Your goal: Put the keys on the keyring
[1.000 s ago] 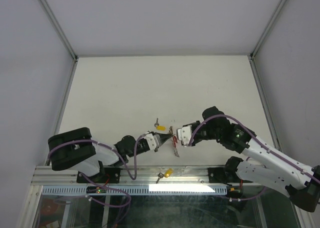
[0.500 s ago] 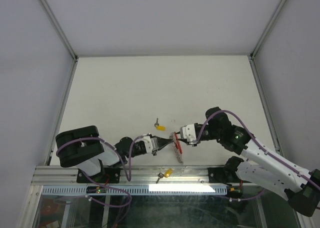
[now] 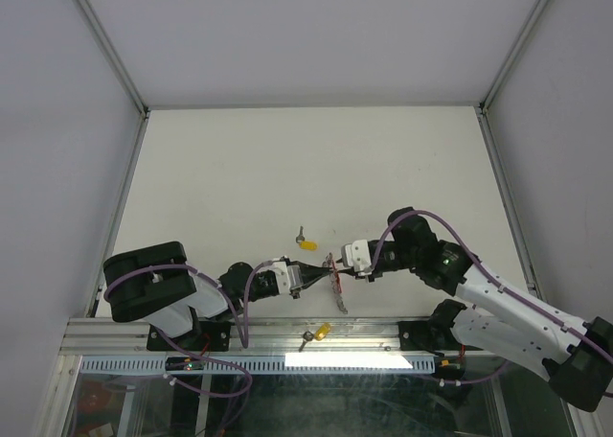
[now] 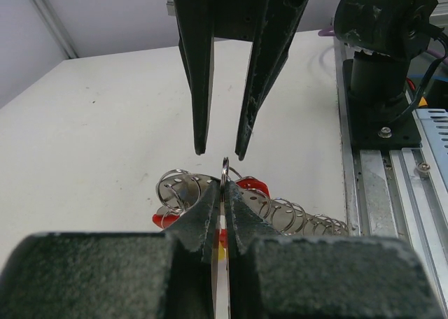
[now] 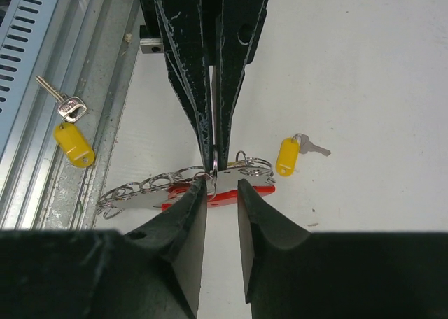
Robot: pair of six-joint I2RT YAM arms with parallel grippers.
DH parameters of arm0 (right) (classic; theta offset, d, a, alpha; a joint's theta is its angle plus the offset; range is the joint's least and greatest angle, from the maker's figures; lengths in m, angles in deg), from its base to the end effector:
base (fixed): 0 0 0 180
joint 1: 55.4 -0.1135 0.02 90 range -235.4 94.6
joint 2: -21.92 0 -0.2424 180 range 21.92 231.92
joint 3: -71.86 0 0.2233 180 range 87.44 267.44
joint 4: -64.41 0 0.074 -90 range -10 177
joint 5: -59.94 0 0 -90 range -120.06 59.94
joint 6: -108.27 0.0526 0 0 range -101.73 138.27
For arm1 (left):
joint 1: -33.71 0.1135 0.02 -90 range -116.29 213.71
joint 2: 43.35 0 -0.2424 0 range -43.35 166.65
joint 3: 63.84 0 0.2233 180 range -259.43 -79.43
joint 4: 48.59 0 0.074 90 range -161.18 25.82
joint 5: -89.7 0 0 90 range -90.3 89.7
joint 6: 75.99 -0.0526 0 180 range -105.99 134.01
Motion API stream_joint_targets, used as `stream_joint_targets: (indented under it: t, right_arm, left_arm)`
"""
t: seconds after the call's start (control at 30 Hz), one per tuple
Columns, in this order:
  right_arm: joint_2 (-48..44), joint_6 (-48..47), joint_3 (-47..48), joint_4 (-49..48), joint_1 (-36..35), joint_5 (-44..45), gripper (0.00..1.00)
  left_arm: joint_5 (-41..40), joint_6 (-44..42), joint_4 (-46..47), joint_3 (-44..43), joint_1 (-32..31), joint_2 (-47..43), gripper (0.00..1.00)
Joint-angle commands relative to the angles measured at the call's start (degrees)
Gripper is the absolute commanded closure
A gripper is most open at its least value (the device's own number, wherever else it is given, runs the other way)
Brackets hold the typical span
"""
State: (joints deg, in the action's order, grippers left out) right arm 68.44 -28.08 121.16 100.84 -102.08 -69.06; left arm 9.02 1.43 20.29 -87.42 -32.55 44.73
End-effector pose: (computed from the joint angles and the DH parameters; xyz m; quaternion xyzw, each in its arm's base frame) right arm 0.0938 0.1478 0.2366 -0.7114 0.4575 0.2955 0.4442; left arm 0.0862 -0.2172 0.1638 0.4761 0.4854 -0.3794 0.6275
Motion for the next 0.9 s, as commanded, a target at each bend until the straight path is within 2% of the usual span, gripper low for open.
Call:
stream_joint_targets:
  t: [0.0,0.73,0.87]
  right_arm:
    - [0.46,-0.46,-0.42,-2.1,0.29,-1.39,0.74]
    - [3.97,0.13,-1.78,-5.72,0.46,-3.6,0.8]
    - [3.77,-0.06,-1.94,-5.81,0.49,-4.01,0.85]
  left_arm:
    - [1.92,1.33,15.63,-0.76,0.61,-1.51,1.0]
    - [3.14,0.63,13.69,-1.53,0.61,-2.12,1.0]
    - [3.16,0.52,13.36,-1.59,0.62,-2.12,1.0]
